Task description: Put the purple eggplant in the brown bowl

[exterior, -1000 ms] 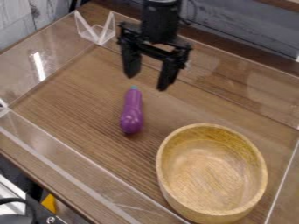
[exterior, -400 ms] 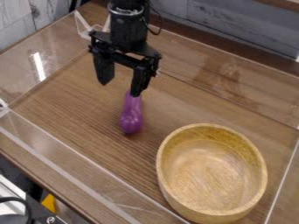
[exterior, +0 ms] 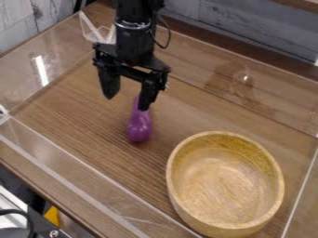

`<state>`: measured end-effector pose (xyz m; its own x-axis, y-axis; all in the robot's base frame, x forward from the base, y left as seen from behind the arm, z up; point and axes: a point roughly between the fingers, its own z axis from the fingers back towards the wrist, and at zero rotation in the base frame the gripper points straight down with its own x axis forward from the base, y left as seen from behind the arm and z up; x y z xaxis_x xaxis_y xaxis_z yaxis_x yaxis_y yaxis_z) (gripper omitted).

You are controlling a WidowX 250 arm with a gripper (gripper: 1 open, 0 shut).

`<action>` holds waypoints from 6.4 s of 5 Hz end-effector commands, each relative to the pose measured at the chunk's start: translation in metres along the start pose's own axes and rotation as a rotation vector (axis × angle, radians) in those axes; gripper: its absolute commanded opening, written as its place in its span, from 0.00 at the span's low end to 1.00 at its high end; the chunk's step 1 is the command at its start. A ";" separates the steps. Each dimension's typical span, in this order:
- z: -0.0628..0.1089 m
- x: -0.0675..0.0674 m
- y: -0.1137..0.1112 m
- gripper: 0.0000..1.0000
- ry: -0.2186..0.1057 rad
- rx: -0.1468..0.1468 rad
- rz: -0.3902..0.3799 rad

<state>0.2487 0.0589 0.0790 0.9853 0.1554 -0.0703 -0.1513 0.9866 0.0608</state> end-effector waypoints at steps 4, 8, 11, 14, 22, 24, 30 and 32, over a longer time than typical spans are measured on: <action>-0.020 0.007 -0.006 1.00 -0.030 0.010 0.048; -0.030 0.010 -0.010 0.00 -0.039 -0.034 0.046; -0.019 0.008 -0.010 0.00 -0.063 -0.072 0.016; -0.034 0.011 -0.008 1.00 -0.068 -0.061 0.023; -0.023 0.006 -0.013 0.00 -0.050 -0.064 0.049; -0.014 0.004 -0.016 0.00 -0.051 -0.069 0.052; 0.023 -0.027 -0.133 0.00 -0.075 -0.145 -0.072; 0.016 -0.036 -0.158 0.00 -0.083 -0.144 -0.148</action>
<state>0.2348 -0.1005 0.0799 0.9997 0.0172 -0.0197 -0.0186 0.9969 -0.0760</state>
